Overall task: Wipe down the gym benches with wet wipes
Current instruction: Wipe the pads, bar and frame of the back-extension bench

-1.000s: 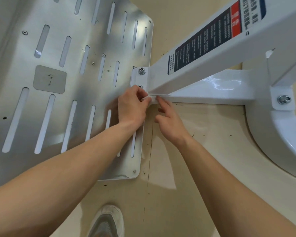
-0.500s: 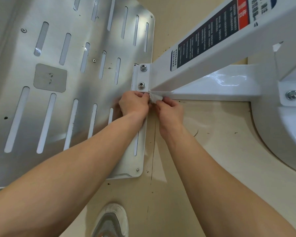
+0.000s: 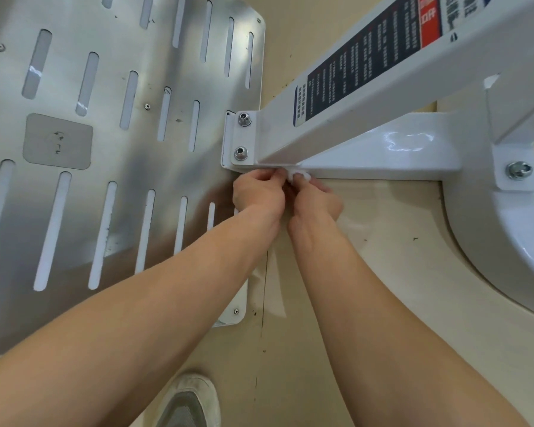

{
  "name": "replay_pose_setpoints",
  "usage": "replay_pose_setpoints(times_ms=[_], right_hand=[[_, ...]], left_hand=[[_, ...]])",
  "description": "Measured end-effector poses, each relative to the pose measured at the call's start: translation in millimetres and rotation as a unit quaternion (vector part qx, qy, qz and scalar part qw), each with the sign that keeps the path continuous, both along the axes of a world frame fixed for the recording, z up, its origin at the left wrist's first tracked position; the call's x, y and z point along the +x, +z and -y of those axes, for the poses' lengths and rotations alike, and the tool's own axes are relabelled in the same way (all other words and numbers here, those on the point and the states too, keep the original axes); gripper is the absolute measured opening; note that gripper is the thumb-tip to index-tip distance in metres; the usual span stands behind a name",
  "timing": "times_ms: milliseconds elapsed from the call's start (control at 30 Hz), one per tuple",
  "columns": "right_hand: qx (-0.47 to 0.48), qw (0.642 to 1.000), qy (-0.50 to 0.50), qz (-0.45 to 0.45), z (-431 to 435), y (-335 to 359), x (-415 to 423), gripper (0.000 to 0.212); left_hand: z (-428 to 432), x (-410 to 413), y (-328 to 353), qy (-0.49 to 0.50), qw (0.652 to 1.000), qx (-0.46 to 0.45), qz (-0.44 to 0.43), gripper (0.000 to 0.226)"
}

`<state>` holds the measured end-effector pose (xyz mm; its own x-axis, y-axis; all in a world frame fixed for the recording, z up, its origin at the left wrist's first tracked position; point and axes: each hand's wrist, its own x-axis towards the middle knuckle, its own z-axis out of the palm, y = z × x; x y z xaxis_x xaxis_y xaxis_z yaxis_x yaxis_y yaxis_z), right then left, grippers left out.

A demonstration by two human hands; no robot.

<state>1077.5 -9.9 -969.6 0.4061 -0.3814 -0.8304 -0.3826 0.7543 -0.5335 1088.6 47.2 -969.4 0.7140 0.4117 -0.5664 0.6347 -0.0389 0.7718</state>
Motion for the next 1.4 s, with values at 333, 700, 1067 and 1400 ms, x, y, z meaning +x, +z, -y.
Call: replay_pose_setpoints(times_ms=[333, 700, 1067, 1400], right_hand=[[-0.001, 0.997, 0.082, -0.006, -27, 1, 6, 0.020], [-0.037, 0.999, 0.000, 0.002, 43, 0, -5, 0.021], [-0.052, 0.998, 0.005, -0.024, 61, 7, -6, 0.013], [-0.048, 0.998, -0.035, -0.020, 100, -3, -14, 0.015]], left_hand=[[-24, 3, -9, 0.064, 0.994, -0.079, -0.024, 0.005], [49, -7, 0, 0.063, 0.987, -0.143, -0.027, 0.017], [68, -8, -7, 0.067, 0.984, -0.163, -0.042, 0.007], [114, -15, -11, 0.091, 0.969, -0.221, -0.056, 0.009]])
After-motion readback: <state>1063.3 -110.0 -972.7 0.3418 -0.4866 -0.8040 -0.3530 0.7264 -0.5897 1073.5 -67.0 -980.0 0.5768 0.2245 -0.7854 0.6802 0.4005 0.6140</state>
